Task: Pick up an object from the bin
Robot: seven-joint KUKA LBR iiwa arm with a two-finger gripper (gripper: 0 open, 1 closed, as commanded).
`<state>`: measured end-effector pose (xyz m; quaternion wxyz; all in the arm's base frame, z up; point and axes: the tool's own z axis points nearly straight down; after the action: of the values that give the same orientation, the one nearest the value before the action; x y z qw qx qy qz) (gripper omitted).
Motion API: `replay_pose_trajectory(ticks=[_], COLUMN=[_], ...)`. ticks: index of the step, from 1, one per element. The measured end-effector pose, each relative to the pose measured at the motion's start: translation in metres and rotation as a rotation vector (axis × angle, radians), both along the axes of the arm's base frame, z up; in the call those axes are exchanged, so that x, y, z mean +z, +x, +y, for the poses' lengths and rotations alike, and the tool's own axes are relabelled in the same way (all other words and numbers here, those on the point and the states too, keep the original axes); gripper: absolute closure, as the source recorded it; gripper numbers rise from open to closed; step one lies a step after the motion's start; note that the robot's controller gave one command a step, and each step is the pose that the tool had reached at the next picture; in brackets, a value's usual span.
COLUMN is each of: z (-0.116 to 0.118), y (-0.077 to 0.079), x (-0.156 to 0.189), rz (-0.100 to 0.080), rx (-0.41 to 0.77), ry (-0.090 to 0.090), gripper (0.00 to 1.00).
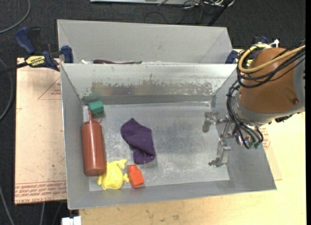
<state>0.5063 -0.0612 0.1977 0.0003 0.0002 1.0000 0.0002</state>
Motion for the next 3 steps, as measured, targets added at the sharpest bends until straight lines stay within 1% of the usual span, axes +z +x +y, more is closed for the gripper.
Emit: replay_pose_trajectory(ticks=[1,2,3], z=[0.032,0.053,0.060], y=[0.058,0.074,0.103], x=[-0.015,-0.044,-0.053], rz=[0.001,-0.007,0.002], rx=[0.046,0.157,0.199], ry=[0.000,0.001,0.001], gripper=[0.00,0.00,0.00])
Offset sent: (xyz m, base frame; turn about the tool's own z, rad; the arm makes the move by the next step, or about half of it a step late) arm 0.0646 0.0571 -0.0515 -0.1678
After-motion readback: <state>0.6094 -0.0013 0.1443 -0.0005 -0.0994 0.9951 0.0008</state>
